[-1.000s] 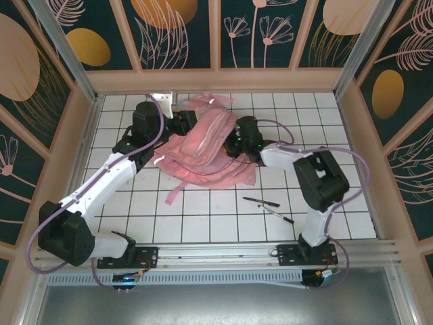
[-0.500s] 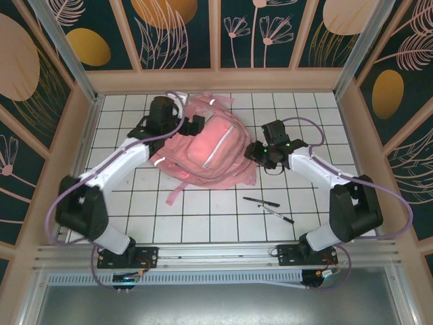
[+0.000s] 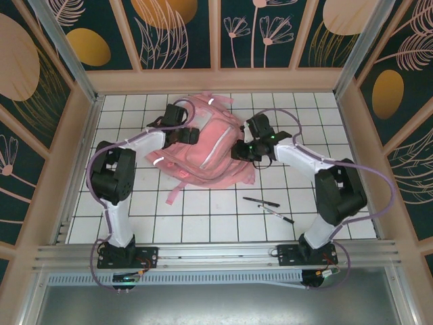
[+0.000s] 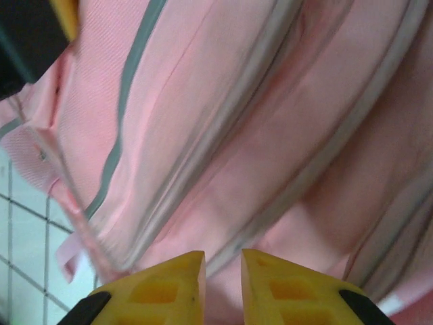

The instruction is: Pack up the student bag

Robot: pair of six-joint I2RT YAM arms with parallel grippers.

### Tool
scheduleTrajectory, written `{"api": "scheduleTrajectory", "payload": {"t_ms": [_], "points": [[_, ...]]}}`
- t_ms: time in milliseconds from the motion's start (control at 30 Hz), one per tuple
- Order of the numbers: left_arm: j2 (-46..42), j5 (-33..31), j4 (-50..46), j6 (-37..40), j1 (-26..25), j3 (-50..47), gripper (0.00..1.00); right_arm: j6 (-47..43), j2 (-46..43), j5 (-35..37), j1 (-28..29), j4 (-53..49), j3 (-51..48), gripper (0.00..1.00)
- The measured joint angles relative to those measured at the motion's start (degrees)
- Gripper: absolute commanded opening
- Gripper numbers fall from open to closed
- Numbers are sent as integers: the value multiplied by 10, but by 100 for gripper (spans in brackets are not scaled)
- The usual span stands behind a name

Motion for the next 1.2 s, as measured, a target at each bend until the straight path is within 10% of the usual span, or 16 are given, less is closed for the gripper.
{"api": "scheduleTrajectory", "payload": {"t_ms": [300,633,967,1033,1100,1200], "points": [[-210,33,10,-100,-23,-246,85,-51,133,5,-31,83,60,20],[-260,108,-56,-95,-115,-260,80,-37,277,16,-73,141,249,41],[-412,219,-27,267,-118,-296,81,-14,31,96,-64,86,56,63],[-429,207,-4,353,-119,-329,81,-21,-50,155,-50,65,18,67],[-420,178,12,424,-119,-356,81,-21,-127,222,-25,49,-13,96],[-378,125,31,487,-119,-377,76,-23,-205,257,-12,29,-51,99]]}}
